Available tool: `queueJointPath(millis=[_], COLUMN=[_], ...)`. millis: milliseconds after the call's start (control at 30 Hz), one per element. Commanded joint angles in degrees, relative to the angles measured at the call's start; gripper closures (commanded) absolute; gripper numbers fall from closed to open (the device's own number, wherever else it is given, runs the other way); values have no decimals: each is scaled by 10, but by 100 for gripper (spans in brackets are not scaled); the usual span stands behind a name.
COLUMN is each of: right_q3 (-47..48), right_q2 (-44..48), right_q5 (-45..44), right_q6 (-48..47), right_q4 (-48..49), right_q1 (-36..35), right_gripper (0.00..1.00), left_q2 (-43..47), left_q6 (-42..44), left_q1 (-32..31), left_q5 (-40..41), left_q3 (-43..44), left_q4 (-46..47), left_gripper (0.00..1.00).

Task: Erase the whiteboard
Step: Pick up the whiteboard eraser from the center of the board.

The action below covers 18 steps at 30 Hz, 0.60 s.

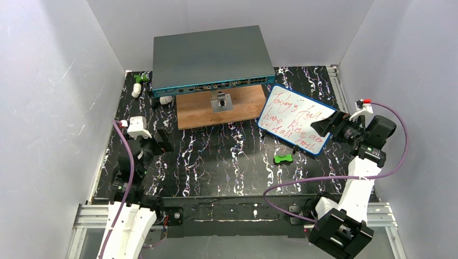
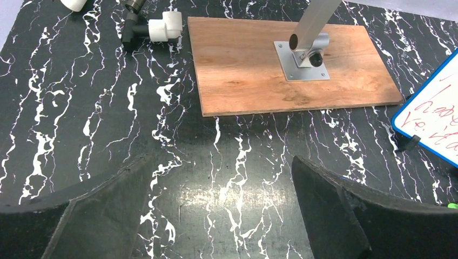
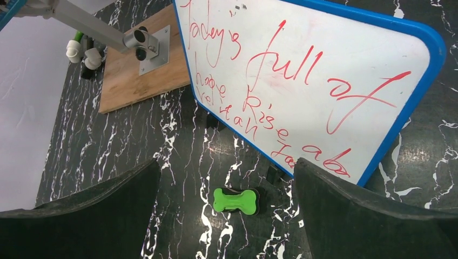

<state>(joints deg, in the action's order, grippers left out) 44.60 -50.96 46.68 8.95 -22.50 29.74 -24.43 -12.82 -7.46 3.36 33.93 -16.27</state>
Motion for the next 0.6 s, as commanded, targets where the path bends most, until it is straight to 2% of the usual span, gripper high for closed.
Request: queueJointPath(millis=[0, 400, 500, 567], right_q3=[15, 4, -15, -34], right_q2=[2, 12, 22, 21], right_q5=[-2, 17, 71, 154], right_q6=[4, -16, -81, -154], right_q4=[10, 12, 7, 1], right_q1=[7, 7, 7, 7], right_gripper=[2, 2, 2, 2], left_q2=[7, 5, 3, 3], left_q6=[4, 2, 3, 2], left_q1=[2, 0, -1, -2], left_q5=[-14, -33, -70, -83], left_q3=[10, 9, 10, 10], left_q4=[9, 12, 13, 13], left_gripper=[0, 1, 1, 1])
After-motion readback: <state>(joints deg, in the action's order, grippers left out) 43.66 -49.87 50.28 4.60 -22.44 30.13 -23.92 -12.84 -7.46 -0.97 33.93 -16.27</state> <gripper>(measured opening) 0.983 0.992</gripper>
